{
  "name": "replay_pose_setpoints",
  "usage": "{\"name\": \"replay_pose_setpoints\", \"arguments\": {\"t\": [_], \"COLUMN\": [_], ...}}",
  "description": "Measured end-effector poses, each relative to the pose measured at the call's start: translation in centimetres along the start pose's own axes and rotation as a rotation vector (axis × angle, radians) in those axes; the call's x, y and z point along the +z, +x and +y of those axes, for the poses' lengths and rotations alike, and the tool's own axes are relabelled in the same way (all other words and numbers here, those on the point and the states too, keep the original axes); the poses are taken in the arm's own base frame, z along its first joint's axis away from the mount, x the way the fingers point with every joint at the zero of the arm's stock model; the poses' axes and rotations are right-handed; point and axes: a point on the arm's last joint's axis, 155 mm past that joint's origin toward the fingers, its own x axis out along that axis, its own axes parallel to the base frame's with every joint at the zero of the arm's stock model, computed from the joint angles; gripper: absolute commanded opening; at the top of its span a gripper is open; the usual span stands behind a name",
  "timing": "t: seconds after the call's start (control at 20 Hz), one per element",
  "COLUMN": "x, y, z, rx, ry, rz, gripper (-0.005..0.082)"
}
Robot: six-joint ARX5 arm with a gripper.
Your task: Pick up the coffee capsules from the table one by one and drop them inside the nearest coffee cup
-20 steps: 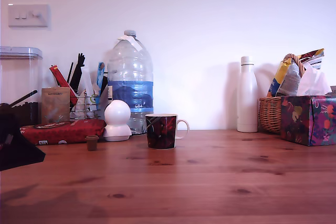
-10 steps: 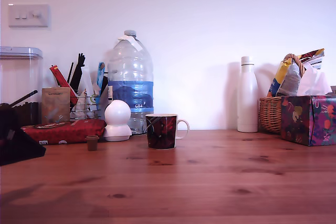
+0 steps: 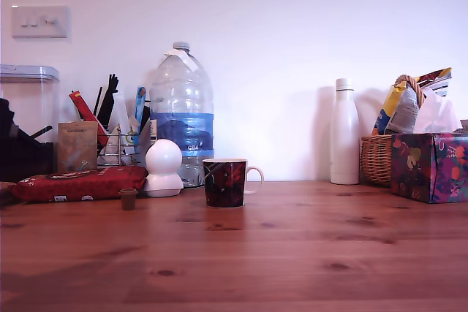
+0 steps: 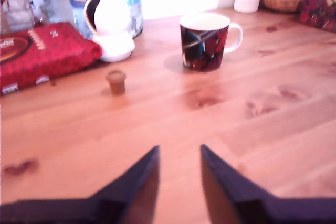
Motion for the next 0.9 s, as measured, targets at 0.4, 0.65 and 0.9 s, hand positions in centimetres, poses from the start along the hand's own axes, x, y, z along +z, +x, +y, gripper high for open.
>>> {"name": "replay_pose_setpoints", "arguments": {"t": [0.4, 0.65, 0.9], "x": [1.4, 0.7, 0.4], "y": [0.4, 1.0, 2.9], "z": [2.4, 2.9, 2.8], "rx": [0.067, 0.062, 0.033], "ry": [0.015, 0.004, -0.002], "rz": [0.016, 0.029, 0.049], "gripper": [-0.002, -0.002, -0.002]}}
